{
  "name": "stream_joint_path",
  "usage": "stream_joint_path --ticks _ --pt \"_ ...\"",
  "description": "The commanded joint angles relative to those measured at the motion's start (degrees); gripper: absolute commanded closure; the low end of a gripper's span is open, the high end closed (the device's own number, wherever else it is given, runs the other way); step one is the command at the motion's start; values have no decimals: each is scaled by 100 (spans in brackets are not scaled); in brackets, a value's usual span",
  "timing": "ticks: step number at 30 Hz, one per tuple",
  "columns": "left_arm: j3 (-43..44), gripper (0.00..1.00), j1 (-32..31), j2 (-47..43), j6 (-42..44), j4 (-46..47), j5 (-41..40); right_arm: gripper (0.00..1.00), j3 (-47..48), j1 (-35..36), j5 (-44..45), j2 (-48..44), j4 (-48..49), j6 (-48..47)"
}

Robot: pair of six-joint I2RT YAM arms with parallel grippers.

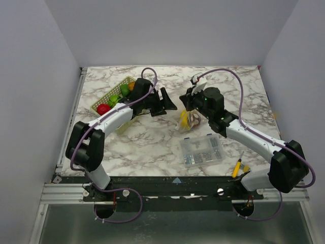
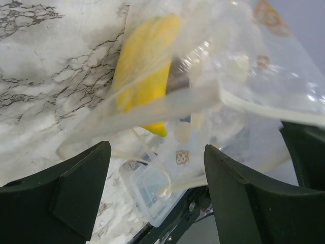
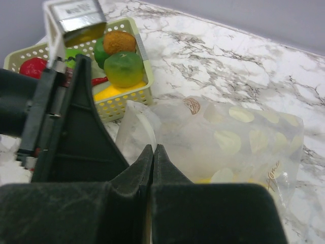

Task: Place the food in the zip-top bag and seal the zipper
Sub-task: Place the fake fruit in the zipper food storage bag, then pick up the fake vegetable from the bin.

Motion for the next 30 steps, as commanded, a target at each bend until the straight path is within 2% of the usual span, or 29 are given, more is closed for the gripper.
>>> stream_joint_path --ticks 1,6,9,13,16,18,24,30 --pt "-159 24 127 -730 621 -309 70 99 -14 -33 373 32 144 55" --pt "-261 23 156 -1323 1205 -678 -64 99 10 -41 510 79 139 45" --pt "-566 22 195 -1754 1324 -618 -488 99 11 -43 577 74 129 27" --pt "-878 19 250 -2364 1492 -735 -1734 99 2 -42 620 50 117 5" --pt "-883 17 356 -2525 1609 -961 -2818 99 -8 -42 590 19 116 6" --pt "-837 15 498 -2484 1679 -998 -3212 99 -9 -37 598 12 111 1" --pt "-228 9 1055 -1787 1431 -1237 -3151 99 -9 -42 579 -12 109 -15" --pt "23 6 1304 -1137 1210 -684 -2787 99 4 -40 580 -14 95 -16"
